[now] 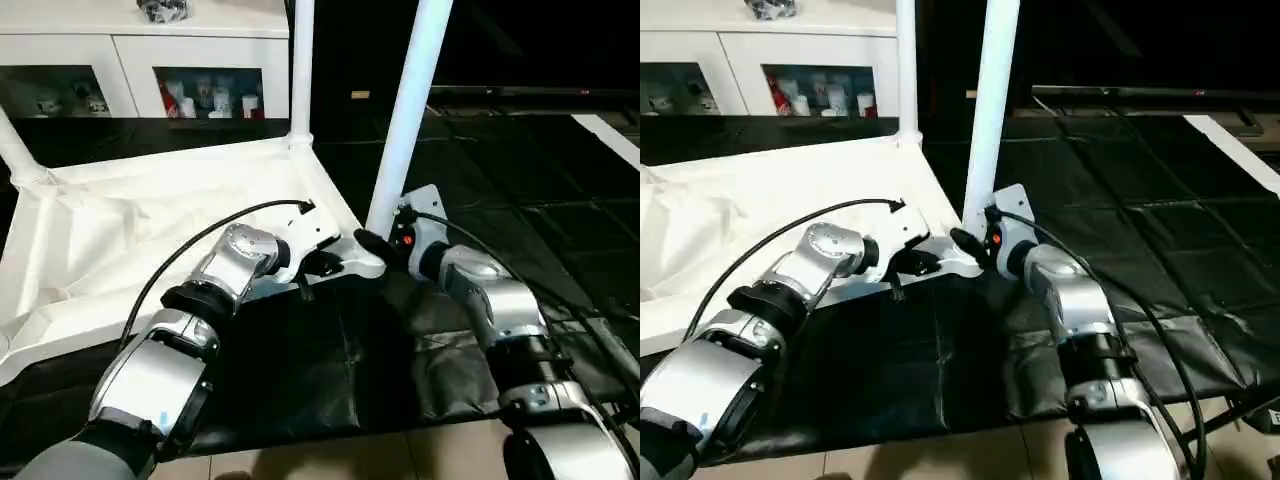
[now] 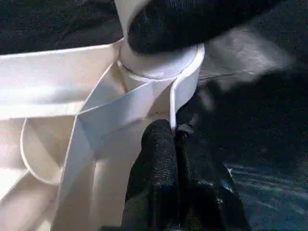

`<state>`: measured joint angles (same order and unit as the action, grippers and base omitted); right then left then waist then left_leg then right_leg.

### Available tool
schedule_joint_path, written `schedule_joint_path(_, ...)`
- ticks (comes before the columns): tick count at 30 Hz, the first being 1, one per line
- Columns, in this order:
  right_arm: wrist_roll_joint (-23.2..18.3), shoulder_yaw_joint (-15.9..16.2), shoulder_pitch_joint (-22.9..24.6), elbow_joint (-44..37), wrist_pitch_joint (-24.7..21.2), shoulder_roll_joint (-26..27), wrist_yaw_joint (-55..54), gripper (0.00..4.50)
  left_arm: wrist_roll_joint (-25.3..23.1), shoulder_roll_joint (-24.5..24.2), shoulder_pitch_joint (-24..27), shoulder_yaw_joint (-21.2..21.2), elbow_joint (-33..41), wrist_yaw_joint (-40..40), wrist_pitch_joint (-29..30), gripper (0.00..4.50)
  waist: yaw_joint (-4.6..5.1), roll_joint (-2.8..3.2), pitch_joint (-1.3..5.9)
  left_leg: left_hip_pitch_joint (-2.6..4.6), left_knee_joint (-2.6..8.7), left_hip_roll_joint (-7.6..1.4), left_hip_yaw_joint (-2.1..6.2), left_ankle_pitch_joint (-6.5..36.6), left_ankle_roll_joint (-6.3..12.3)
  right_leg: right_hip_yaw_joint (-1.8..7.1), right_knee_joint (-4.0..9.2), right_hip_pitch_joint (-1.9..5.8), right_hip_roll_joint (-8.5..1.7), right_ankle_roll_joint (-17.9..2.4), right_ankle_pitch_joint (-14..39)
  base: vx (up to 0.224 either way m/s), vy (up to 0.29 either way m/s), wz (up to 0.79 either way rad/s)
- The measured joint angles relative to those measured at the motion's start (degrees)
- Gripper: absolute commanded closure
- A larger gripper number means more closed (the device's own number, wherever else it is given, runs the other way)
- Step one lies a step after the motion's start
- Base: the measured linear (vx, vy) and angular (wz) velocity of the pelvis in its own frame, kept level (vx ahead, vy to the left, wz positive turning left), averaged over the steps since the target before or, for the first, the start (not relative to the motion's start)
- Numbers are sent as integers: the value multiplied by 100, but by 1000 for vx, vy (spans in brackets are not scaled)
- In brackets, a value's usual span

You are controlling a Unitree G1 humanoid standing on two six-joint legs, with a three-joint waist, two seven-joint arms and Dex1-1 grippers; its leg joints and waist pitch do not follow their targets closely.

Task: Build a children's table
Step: Rotate leg to tighten

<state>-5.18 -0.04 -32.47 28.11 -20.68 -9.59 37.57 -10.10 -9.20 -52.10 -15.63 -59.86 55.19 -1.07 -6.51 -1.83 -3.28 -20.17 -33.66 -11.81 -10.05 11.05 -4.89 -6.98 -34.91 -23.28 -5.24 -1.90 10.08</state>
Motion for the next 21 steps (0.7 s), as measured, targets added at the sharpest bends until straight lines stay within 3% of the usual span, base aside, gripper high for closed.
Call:
schedule_joint_path(6,-208,16,363,-114,127,-409,536,69,-133,-145,-8,-131,-106,173,-688,450,-65,8,-11,-14,-1,-1,0,-5,18,-1,-1,-11,0,-2,4,0,0,0)
schedule_joint_path(10,-490,-202,674,-400,102,-662,941,38,-217,-200,-58,-180,-248,79,-995,450,-134,-3,-18,-13,-5,-2,-1,-6,15,-1,-6,-12,0,-4,3,0,0,0)
schedule_joint_path(17,-1081,-300,1088,-1187,-70,-1082,1765,8,-162,-253,-61,-142,-270,180,-1114,450,-190,-14,-24,-17,-12,-2,-1,-8,22,-1,-6,-13,0,-4,1,0,0,0)
schedule_joint_path(18,-1209,-296,1159,-1361,-167,-1128,1931,2,-97,-277,-30,-113,-207,290,-1093,423,-197,-14,-25,-22,-12,-2,-1,-13,32,-1,-6,-17,0,-4,1,0,0,0)
schedule_joint_path(21,-1691,-294,1305,-1865,-508,-1126,2342,0,170,-408,81,29,269,670,-813,407,-207,-12,-26,-39,-13,-6,-1,-13,35,-2,-12,-37,0,-4,2,0,0,0)
